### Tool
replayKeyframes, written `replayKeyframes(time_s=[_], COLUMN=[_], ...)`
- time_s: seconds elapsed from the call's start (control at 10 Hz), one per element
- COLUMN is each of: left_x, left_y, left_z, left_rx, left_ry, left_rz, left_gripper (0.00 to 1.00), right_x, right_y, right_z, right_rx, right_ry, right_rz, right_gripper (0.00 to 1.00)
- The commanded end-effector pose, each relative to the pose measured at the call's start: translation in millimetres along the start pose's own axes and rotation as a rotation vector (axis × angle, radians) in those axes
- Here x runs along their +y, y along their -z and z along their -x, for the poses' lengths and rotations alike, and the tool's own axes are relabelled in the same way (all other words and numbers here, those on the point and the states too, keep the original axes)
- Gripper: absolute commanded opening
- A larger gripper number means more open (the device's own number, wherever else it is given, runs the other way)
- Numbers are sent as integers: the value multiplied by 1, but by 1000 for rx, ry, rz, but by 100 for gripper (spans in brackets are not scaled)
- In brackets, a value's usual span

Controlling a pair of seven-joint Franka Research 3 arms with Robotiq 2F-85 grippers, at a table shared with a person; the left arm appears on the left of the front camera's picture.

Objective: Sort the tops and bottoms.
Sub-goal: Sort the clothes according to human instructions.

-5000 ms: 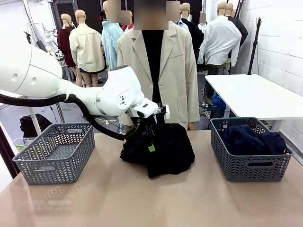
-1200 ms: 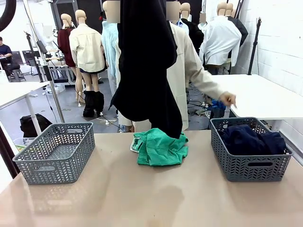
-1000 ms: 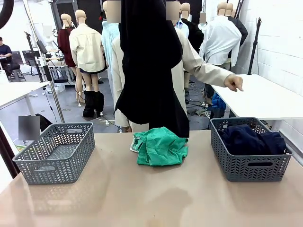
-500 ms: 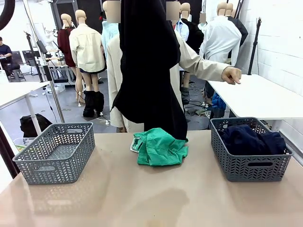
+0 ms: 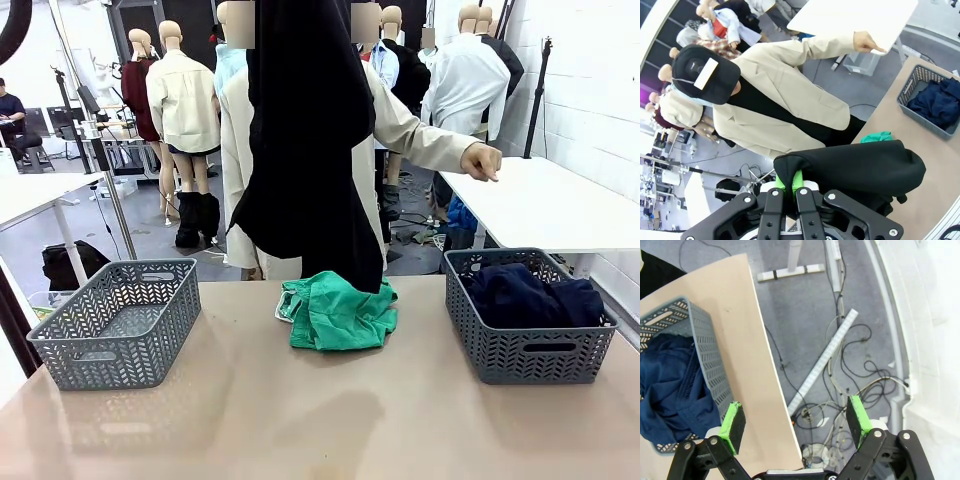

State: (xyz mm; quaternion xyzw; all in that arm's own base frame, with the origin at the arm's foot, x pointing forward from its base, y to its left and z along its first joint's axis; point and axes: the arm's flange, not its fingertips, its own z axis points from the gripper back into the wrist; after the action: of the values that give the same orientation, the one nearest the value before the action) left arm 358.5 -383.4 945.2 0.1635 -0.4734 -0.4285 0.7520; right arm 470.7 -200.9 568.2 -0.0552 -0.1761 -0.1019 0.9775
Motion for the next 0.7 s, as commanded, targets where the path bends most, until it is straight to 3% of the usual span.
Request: replayKeyframes(time_s=[0.0, 0.4, 0.6], left_x=[3, 0, -11], left_y=[-5, 0, 45], left_z=[0, 0, -38], left_rx=[-7, 0, -180], left_ry=[2, 0, -177], left_rz=[-10, 0, -202], left_gripper=[0, 0, 0], right_x=[0, 0, 0], right_y=[0, 0, 0], right_z=[1, 1, 1], right_rx=[1, 1, 1], right_ry=[-14, -14, -14], right_rz=[10, 10, 10], right_gripper=[100, 100, 100])
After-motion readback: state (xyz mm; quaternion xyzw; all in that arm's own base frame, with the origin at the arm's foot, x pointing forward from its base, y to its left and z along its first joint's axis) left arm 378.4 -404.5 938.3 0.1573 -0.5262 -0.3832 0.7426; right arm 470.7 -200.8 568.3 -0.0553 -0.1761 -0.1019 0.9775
